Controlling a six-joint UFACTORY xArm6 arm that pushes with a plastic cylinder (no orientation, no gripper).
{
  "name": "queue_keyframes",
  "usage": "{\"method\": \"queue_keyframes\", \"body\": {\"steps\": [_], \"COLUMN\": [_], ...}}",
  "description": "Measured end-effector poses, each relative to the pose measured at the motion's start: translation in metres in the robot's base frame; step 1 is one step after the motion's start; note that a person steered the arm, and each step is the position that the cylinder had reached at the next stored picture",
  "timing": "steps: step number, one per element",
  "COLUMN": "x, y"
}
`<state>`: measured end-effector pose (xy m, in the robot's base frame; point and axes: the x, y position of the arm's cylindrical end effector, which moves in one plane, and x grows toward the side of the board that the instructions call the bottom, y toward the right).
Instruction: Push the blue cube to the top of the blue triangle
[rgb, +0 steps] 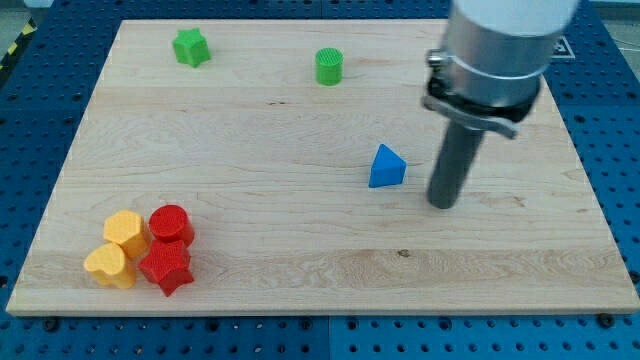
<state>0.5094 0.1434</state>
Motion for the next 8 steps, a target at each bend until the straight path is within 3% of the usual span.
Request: {"method": "queue_keyframes", "body": {"steps": [3, 5, 6, 8], "x": [-0.051, -0.123, -0.166, -0.185], "y": [0.103, 0.153, 0.140, 0.116]}}
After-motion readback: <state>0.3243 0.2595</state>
